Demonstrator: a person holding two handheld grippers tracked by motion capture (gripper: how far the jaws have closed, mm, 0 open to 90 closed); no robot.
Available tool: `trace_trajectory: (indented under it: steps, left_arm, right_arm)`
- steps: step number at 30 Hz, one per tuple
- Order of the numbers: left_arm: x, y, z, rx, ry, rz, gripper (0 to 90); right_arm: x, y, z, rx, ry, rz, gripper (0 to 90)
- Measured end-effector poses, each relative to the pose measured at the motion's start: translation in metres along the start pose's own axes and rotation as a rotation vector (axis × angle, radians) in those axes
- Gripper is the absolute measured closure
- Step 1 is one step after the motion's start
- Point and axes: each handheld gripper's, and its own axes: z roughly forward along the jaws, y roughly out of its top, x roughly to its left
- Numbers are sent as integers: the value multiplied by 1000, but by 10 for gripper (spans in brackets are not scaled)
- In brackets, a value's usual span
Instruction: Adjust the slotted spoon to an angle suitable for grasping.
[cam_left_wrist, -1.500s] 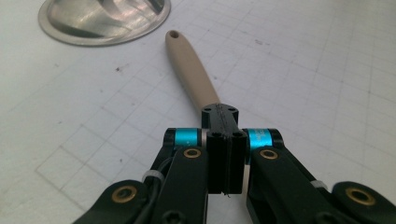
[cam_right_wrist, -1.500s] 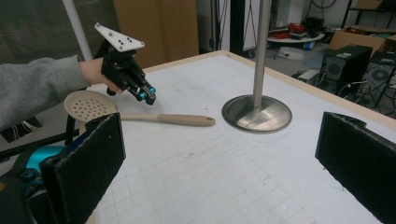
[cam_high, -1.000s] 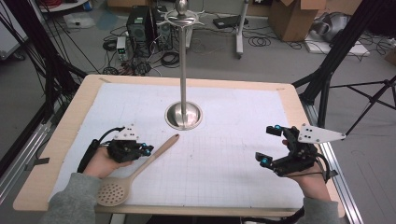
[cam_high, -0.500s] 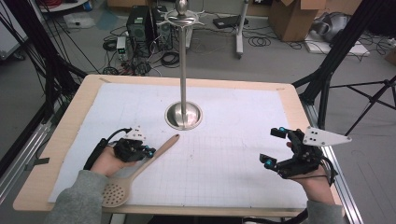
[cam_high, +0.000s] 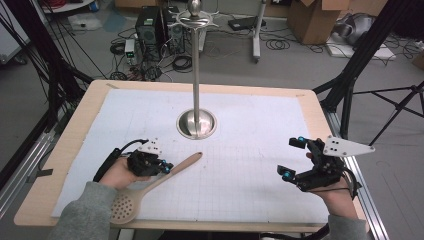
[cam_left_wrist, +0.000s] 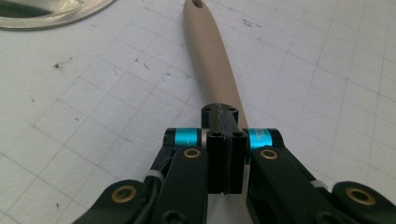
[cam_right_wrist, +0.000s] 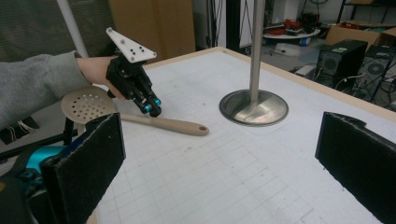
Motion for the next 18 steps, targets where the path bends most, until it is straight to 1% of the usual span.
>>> trace_trajectory:
  steps: [2, 4, 6, 7, 8, 9, 10, 11, 13, 14, 15, 18]
  left_arm:
    - [0, 0, 0, -2, 5, 13, 897]
    - [-1, 0, -2, -27, 15, 22, 897]
    - [-2, 1, -6, -46, 33, 19, 896]
    - [-1, 1, -10, -50, 44, 27, 897]
    - [-2, 2, -14, -61, 57, 23, 897]
    - [-2, 2, -18, -67, 70, 29, 896]
    - [-3, 2, -22, -85, 75, 16, 896]
    - [-3, 2, -26, -90, 84, 15, 896]
    - [-6, 3, -32, -100, 103, 1, 895]
    - [-8, 4, -34, -105, 110, 7, 895]
    - [-10, 6, -36, -114, 111, 3, 896]
    - [-18, 10, -41, -128, 94, 14, 895]
  right_arm:
    - [0, 0, 0, 0, 0, -2, 3]
    - [0, 0, 0, -1, -1, -2, 2]
    - [-1, 0, -1, 0, -1, -1, 2]
    - [-1, 0, -1, -3, 0, -4, 3]
    - [-1, 0, -1, -3, 0, -4, 3]
    - [-2, -1, -1, -6, -4, -9, 2]
    - [-2, -1, -1, -6, -4, -9, 2]
    - [-2, -1, -1, -2, -5, 0, 2]
    - [-2, -1, 0, -6, -1, -2, 2]
    - [-2, -1, 0, -6, -1, -2, 2]
    - [-2, 1, 0, -9, 3, -3, 2]
    - [-2, 2, 1, -11, 7, -6, 2]
